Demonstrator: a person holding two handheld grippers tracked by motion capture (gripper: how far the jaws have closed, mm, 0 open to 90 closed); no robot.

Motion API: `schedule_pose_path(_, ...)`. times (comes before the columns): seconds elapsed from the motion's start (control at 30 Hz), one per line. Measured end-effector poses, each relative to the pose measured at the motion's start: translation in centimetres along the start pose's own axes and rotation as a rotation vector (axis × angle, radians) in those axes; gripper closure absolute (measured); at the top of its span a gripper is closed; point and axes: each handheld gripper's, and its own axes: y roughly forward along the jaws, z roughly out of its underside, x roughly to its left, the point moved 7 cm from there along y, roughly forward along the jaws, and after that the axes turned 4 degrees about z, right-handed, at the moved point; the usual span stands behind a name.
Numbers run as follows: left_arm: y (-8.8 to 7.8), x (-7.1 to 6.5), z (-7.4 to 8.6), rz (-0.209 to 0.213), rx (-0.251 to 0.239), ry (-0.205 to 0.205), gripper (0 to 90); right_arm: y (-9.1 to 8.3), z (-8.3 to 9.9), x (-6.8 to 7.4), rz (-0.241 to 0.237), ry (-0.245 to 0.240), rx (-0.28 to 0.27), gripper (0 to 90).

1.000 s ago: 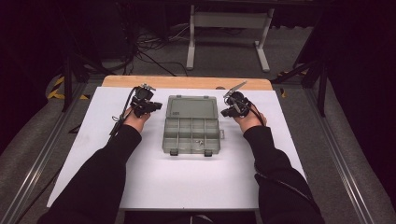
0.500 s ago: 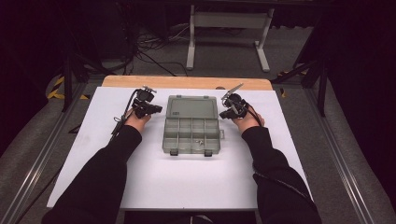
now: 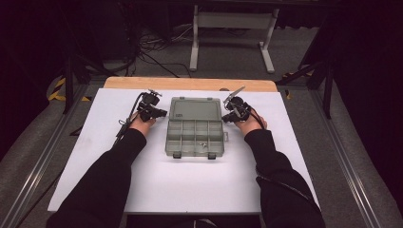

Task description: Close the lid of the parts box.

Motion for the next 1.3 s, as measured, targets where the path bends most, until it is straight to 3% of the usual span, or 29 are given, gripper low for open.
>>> schedule_pose_path(0.53,0.8,-0.4,0.0,0.017,0.004,0.004,89.8,0.2,0.1,-0.1,-0.02,0.014,-0.005,89.9)
schedule_pose_path(1.3,1.4,-0.5,-0.8,-0.012,0.0,-0.002,89.8,0.7,-0.4,-0.5,-0.017,0.016,-0.02,90.0)
